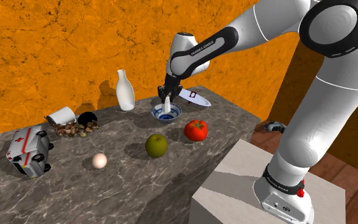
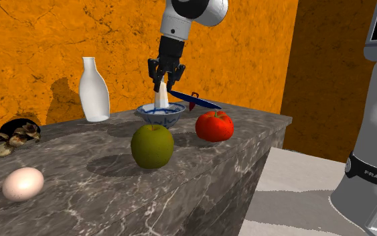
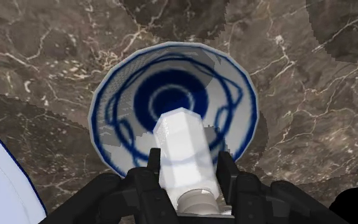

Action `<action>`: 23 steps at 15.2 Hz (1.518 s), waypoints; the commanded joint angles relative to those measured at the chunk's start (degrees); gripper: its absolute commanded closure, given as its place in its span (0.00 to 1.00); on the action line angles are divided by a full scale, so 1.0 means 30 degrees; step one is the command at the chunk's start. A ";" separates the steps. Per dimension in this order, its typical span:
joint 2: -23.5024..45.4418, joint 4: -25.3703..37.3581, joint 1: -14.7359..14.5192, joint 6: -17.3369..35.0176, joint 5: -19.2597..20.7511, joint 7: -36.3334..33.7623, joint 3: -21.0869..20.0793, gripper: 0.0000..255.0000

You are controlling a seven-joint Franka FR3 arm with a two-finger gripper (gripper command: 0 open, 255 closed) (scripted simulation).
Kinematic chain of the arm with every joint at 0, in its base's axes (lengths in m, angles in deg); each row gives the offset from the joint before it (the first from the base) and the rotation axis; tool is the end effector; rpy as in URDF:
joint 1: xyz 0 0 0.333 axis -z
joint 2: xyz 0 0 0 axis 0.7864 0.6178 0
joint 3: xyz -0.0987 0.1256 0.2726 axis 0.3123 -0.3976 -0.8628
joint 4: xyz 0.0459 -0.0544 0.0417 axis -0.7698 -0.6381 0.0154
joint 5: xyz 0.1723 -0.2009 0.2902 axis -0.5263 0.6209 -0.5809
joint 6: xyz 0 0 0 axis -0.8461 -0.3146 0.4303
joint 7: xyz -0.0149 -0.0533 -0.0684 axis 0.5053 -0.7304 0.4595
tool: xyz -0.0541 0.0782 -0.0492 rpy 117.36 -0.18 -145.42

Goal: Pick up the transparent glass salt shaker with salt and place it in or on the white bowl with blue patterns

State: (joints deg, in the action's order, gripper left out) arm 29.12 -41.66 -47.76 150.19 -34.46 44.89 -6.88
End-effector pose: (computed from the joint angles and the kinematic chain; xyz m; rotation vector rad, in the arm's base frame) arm 0.5484 0.0437 0.4166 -3.0017 0.3758 -0.3922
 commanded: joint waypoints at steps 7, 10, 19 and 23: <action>0.0026 -0.0007 0.0004 0.0041 0.0000 0.0010 0.0004 0.00; 0.0026 -0.0007 0.0004 0.0042 0.0000 0.0010 0.0004 0.00; -0.1711 0.0481 0.0052 -0.2178 -0.0254 0.0195 0.0114 0.00; -0.1710 0.0481 0.0052 -0.2178 -0.0253 0.0195 0.0115 0.00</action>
